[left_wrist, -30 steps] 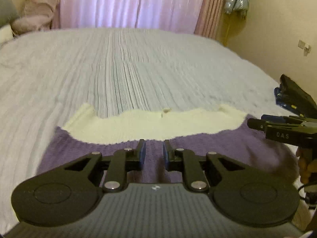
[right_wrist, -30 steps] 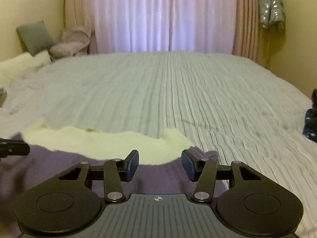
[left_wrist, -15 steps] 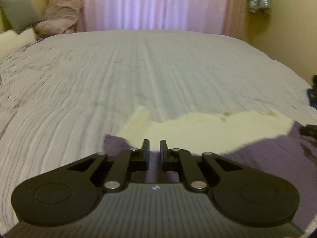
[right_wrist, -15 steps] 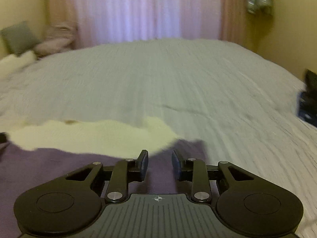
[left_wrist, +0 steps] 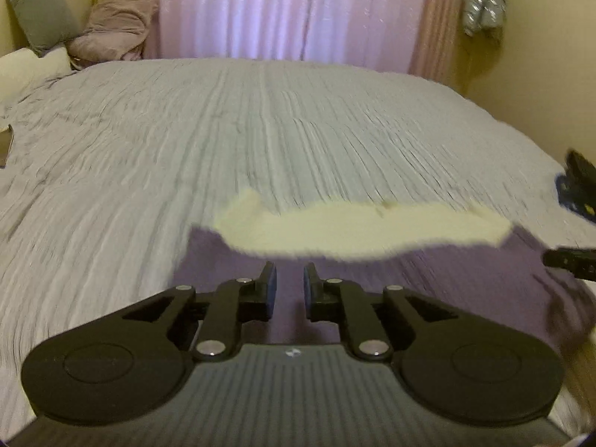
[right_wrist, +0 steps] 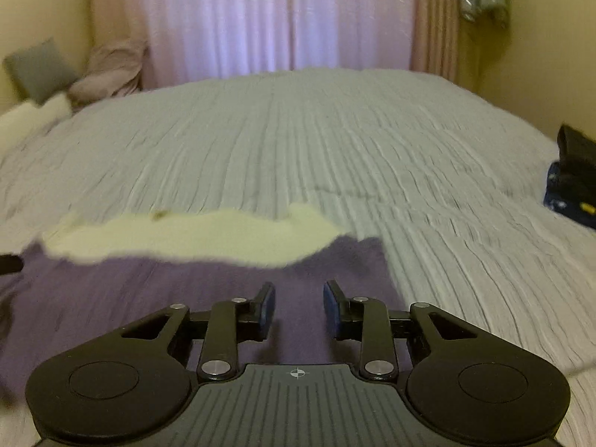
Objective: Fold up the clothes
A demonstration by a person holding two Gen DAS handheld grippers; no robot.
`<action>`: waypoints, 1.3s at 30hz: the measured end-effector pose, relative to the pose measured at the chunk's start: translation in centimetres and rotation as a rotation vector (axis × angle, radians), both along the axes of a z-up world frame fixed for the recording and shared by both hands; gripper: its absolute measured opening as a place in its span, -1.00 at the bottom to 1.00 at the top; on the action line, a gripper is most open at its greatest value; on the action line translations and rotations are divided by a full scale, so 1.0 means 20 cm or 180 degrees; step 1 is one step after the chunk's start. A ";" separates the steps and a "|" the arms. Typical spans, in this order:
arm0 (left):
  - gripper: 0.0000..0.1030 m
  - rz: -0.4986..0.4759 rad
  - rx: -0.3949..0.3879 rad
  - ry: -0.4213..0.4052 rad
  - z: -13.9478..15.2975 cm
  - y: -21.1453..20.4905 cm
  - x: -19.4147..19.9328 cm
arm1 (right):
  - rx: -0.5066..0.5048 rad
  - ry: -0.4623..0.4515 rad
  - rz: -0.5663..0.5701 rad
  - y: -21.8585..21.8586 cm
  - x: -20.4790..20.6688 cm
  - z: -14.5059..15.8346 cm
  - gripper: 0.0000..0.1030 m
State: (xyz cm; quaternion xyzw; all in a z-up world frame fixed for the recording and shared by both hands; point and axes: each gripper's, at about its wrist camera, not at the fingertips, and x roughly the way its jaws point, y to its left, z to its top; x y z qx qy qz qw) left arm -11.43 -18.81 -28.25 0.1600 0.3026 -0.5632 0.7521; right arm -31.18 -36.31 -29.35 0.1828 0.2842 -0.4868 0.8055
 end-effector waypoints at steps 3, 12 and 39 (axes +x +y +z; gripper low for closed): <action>-0.77 0.0117 0.0169 0.0006 -0.08 0.03 -0.03 | 0.0104 0.0142 -0.0001 0.06 -0.03 -0.11 -0.40; -0.73 0.0283 0.0374 0.0006 0.06 0.25 -0.26 | 0.0311 -0.0047 -0.0088 0.34 -0.22 0.00 0.44; -0.37 0.0411 0.0433 -0.0351 0.25 0.77 -0.56 | 0.0531 -0.0308 -0.0132 0.81 -0.39 0.12 0.44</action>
